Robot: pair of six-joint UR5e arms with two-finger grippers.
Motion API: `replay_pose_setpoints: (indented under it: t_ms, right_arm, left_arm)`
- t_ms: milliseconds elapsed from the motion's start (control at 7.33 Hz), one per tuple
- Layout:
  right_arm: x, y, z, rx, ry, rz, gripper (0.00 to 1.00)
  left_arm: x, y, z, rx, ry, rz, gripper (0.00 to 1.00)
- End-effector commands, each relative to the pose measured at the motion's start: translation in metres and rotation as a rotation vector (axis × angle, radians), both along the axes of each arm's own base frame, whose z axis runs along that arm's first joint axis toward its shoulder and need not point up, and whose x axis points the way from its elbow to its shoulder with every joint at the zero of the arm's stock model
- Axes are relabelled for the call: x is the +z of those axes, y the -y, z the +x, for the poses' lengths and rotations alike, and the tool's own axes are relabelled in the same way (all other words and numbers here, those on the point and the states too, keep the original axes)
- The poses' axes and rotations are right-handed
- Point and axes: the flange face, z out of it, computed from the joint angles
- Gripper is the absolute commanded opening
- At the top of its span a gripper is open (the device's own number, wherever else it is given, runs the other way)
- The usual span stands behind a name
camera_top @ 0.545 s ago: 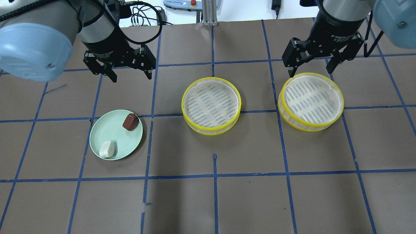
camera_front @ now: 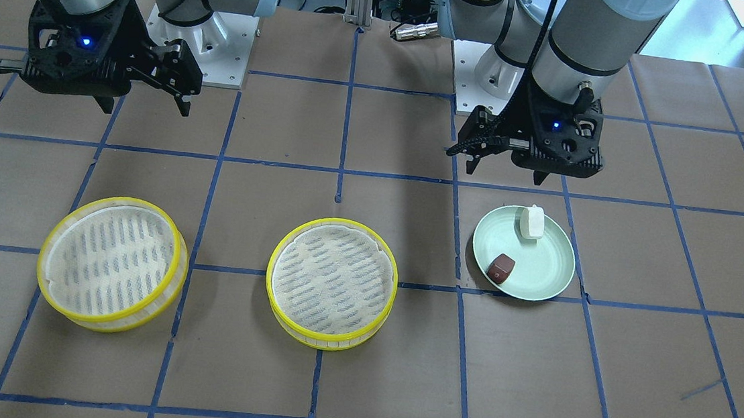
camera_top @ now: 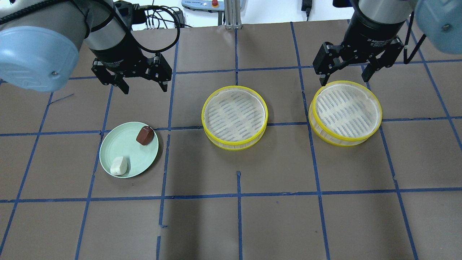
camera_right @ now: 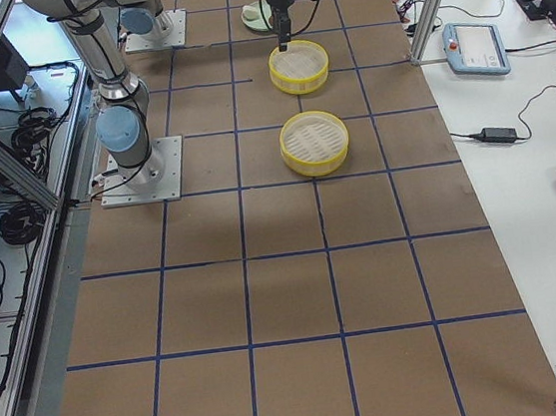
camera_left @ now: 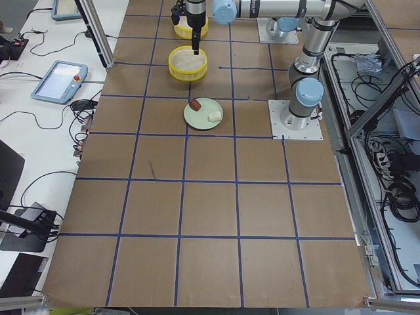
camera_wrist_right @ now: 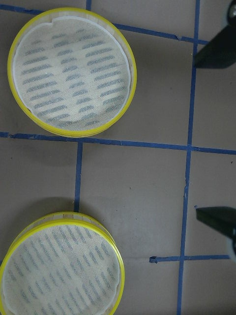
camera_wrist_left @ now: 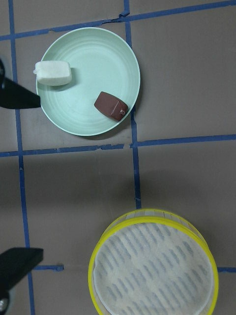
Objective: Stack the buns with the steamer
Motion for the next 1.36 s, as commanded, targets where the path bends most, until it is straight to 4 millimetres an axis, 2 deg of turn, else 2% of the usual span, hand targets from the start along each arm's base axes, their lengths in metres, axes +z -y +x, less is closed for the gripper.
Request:
replay_pose_setpoints:
  t_ms: [0, 136, 273, 409, 545, 682, 818, 955, 1091, 1227]
  right_arm:
    - [-0.001, 0.010, -0.020, 0.000, -0.007, -0.034, 1.00]
    - [-0.007, 0.017, -0.043, -0.031, 0.006, -0.025, 1.00]
    - [-0.033, 0.025, -0.069, -0.044, -0.002, 0.031, 1.00]
    - [-0.055, 0.041, -0.093, -0.063, -0.019, 0.018, 1.00]
    - [-0.087, 0.059, -0.105, -0.078, -0.021, 0.026, 1.00]
    - [-0.115, 0.074, -0.114, -0.064, -0.046, 0.034, 1.00]
    - [-0.153, 0.084, -0.126, -0.048, -0.072, 0.064, 1.00]
    - [-0.166, 0.088, -0.150, -0.044, -0.069, 0.053, 0.99]
    - [-0.185, 0.090, -0.178, -0.035, -0.061, 0.050, 0.99]
    - [-0.217, 0.095, -0.191, -0.042, -0.060, 0.062, 0.99]
  left_arm:
    - [-0.050, -0.003, 0.056, -0.002, 0.003, 0.114, 1.00]
    - [-0.090, -0.013, 0.095, -0.047, 0.023, 0.196, 0.98]
    - [-0.136, -0.022, 0.121, -0.028, 0.008, 0.277, 0.98]
    - [-0.184, -0.012, 0.138, -0.032, 0.069, 0.361, 0.98]
    - [-0.233, -0.001, 0.146, -0.036, 0.104, 0.424, 0.98]
    - [-0.262, 0.002, 0.146, -0.036, 0.078, 0.474, 0.96]
    - [-0.264, 0.005, 0.146, -0.033, 0.068, 0.472, 0.79]
    - [-0.270, 0.004, 0.145, -0.032, 0.060, 0.485, 0.65]
    - [-0.270, 0.003, 0.144, -0.027, 0.057, 0.488, 0.33]
    - [-0.270, 0.004, 0.141, -0.004, 0.023, 0.487, 0.20]
